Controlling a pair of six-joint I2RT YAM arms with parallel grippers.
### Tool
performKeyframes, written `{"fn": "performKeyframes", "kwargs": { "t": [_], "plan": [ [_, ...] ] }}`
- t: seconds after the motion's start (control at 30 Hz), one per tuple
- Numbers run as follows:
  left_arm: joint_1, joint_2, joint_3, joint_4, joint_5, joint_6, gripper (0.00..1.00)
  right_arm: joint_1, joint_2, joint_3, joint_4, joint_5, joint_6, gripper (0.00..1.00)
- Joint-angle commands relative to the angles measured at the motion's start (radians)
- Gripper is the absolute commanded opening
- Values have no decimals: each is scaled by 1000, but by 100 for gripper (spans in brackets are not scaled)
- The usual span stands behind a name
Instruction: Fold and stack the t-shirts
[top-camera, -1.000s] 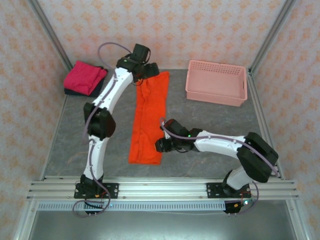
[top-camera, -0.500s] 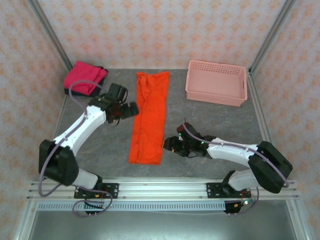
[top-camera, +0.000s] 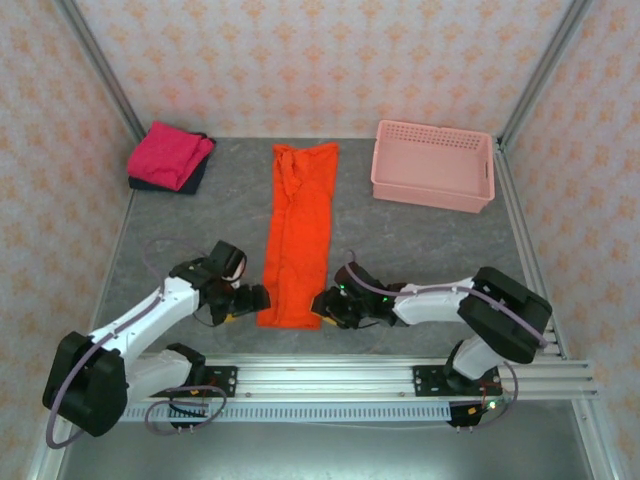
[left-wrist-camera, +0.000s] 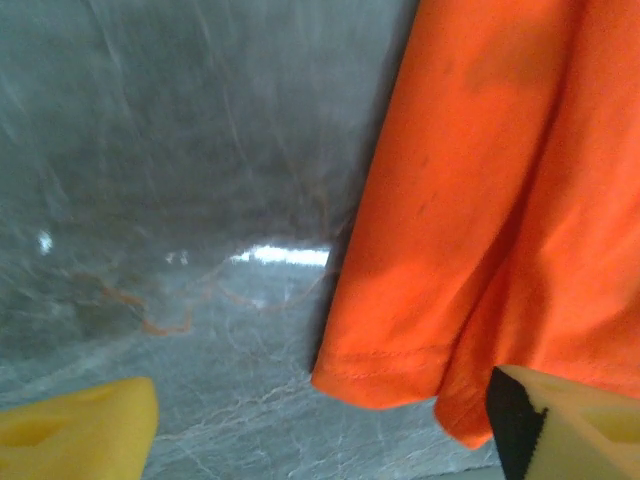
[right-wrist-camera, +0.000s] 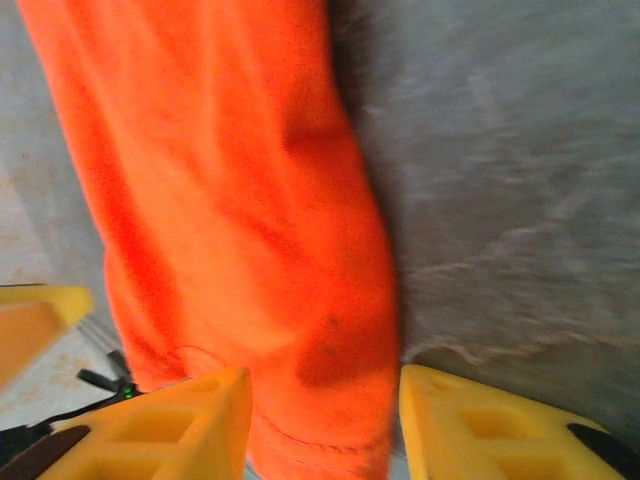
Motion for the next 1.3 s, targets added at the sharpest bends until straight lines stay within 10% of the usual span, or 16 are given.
{"fn": "performKeyframes", "kwargs": {
  "t": [0.0,0.47,0.8,1.27],
  "plan": [
    [-9,-34,-30,57,45,-37,81,16,44,-6,103,-43,45,40],
    [-37,9,-52,99,-3,-46,59,11,-15,-18,59,-2,22,0],
    [-71,16,-94,203,69,-114,54,8,-32,-34,58,11,30,0],
    [-81,56,-128,206,50,-121,17,3,-47,-46,49,21,34,7]
  ]
}}
